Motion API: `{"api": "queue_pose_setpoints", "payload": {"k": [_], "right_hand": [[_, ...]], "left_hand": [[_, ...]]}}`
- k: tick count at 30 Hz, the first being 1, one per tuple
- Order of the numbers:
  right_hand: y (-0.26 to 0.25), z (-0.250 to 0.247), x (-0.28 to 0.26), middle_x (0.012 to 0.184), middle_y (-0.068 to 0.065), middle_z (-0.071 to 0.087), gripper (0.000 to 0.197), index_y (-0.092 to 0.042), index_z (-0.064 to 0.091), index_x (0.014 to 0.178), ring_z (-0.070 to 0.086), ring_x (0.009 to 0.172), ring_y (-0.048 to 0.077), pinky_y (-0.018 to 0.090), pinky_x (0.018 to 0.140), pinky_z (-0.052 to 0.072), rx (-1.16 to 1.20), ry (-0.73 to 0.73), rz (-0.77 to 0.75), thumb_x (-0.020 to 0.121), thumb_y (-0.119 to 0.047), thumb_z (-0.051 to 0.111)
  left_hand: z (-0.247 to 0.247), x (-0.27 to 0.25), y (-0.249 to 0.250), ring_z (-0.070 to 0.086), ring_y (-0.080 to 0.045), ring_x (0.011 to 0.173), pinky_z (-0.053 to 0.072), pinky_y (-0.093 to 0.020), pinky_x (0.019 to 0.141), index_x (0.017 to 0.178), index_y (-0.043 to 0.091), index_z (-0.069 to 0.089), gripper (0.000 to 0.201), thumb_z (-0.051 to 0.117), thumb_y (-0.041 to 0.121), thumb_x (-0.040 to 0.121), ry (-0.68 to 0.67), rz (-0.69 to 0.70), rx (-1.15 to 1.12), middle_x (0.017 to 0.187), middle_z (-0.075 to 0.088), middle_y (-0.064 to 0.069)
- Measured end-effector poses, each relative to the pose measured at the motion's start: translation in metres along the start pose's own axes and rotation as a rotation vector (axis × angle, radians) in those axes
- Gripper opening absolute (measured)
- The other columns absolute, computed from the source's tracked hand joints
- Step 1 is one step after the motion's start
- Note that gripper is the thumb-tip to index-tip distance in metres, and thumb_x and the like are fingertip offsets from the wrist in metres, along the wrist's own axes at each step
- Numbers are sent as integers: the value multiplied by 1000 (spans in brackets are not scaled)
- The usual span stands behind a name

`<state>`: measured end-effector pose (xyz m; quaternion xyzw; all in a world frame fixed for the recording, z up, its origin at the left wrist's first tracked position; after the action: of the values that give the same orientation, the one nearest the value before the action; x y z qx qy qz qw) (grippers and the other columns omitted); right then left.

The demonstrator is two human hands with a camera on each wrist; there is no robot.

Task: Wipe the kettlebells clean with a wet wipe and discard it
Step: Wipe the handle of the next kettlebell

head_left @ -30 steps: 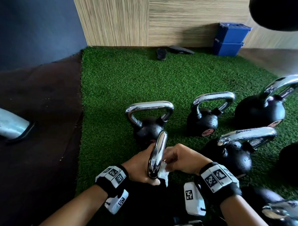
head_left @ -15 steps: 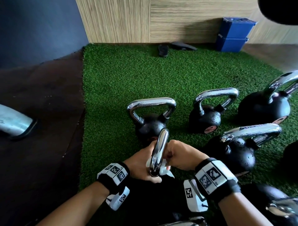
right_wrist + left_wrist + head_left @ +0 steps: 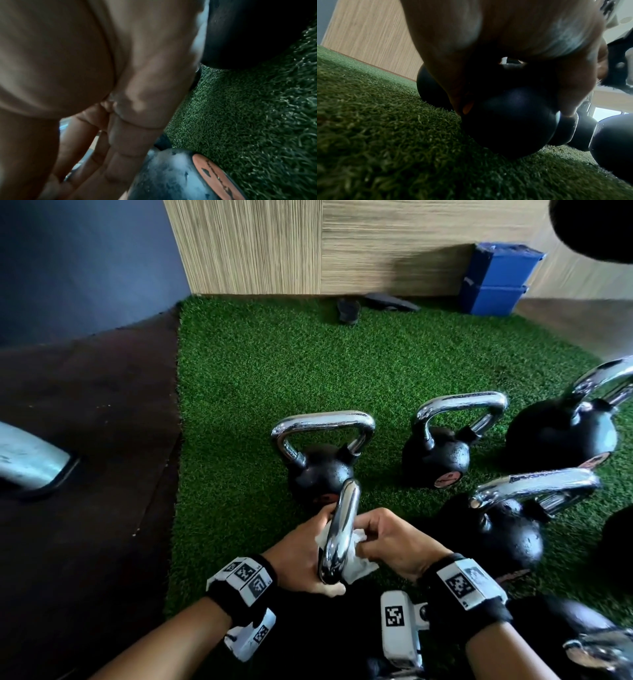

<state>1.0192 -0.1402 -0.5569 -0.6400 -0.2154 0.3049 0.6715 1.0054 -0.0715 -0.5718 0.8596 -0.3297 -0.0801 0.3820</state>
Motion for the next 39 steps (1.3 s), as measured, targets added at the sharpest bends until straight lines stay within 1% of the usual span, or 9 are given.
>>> {"api": "queue_pose_setpoints", "payload": {"k": [4,8,13,20,23,28,32,35,39], "right_hand": [[-1,-12,2,91,13,76,38,-7,76,96,73,81,21,28,70,58,85,150,-65,78,19,55],[6,-15,3,99,24,73,33,0,74,101,72,87,32,41,80,59,68,162,-32,74,17,64],[1,-39,1,93,20,75,22,-5,77,93,72,87,41,51,81,58,10,396,-44,71,-1,80],[4,-57,-6,65,11,73,11,-6,76,74,66,52,15,23,46,50,-67,562,-35,68,-10,84],[13,-71,-8,56,13,66,27,1,66,63,63,46,21,29,47,51,-77,685,36,65,-21,81],[21,-70,-7,54,17,65,39,6,59,61,63,45,29,34,49,54,-74,720,175,63,-28,78],[19,-68,-8,51,17,65,26,3,65,57,61,42,26,31,44,53,-157,745,256,78,-12,67],[15,-65,-7,49,17,65,24,3,68,57,60,39,24,27,41,50,-237,740,310,77,-5,57],[10,-56,-5,46,11,63,32,0,68,55,59,38,19,25,42,50,-383,679,385,79,-21,68]], "left_hand": [[-3,4,-5,40,4,136,29,-13,114,142,21,42,96,91,26,59,78,1,-75,143,37,26],[-3,6,1,31,8,138,23,-10,114,134,44,41,88,88,33,60,74,67,-29,140,31,40],[-3,3,-8,38,-2,141,28,-17,117,149,38,27,110,91,36,60,117,29,-94,150,33,27],[-2,1,-8,39,-11,144,30,-29,120,155,20,24,117,93,29,61,110,-24,-151,154,38,15],[-2,-2,-8,38,-11,145,30,-31,120,157,15,19,121,93,22,62,109,-46,-200,155,39,9],[-2,-3,-1,35,-10,146,27,-23,120,158,14,15,122,94,16,64,107,-19,-211,156,36,11],[0,-2,-1,26,-17,152,23,-34,124,159,16,14,122,93,17,67,106,27,-247,162,28,6],[0,-1,-3,30,-17,149,25,-25,121,159,27,17,119,93,19,67,116,40,-252,160,32,7],[2,-2,-6,42,-16,141,33,-16,112,154,34,26,113,93,18,65,112,12,-248,149,43,8]]}}
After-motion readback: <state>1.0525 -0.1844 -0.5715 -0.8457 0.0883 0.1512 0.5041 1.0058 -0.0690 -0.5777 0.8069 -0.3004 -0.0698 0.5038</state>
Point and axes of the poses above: each hand's wrist, its own x-axis towards the middle knuckle, its own z-axis out of the palm, y = z × x, the point moved 10 cm from there along x, towards the middle knuckle
